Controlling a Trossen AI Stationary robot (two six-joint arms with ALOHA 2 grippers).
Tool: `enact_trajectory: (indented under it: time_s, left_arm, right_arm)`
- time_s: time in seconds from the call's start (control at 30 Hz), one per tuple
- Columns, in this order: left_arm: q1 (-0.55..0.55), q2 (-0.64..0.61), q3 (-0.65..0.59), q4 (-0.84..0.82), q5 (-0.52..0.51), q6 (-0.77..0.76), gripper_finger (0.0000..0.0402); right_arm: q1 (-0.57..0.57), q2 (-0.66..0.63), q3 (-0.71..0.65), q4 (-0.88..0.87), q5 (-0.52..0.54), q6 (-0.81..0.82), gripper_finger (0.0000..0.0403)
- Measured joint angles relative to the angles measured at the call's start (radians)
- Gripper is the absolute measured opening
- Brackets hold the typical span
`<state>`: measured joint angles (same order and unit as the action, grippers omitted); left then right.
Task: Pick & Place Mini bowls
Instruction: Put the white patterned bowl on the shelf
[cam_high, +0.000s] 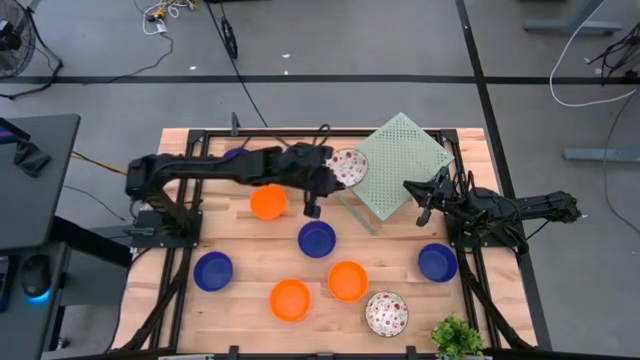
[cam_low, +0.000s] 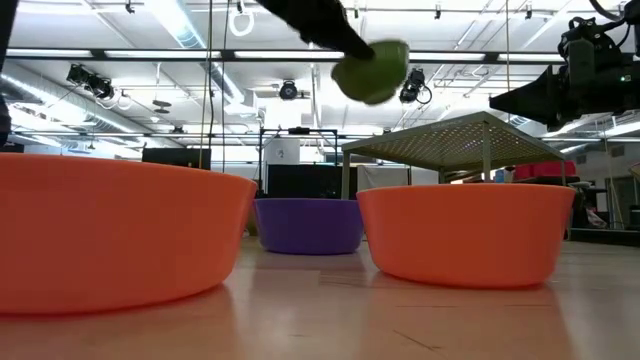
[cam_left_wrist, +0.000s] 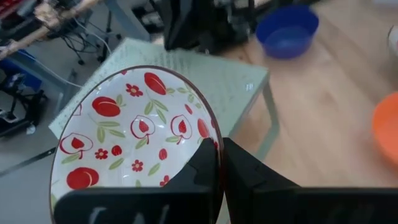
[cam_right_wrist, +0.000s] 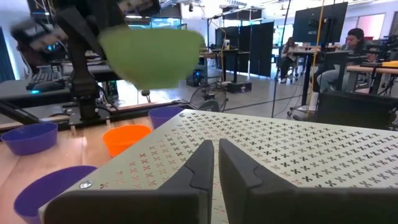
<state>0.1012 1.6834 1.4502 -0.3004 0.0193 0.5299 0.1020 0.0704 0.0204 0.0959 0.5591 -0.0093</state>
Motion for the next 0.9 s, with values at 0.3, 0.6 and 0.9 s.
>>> enact_trajectory:
  time_s: [0.3,0.6,0.9]
  left_arm:
    - [0.007,0.032,0.031,-0.009,0.007,0.066,0.0016]
    - [0.008,0.032,0.031,-0.013,0.006,0.058,0.0018]
    - [0.015,0.030,0.031,-0.013,0.071,0.060,0.0017]
  right_arm:
    - [0.000,0.000,0.000,0.000,0.000,0.000,0.0029]
    - [-0.003,0.003,0.000,0.233,-0.134,0.006,0.0029]
    - [-0.003,0.263,0.174,0.303,-0.436,0.002,0.0034]
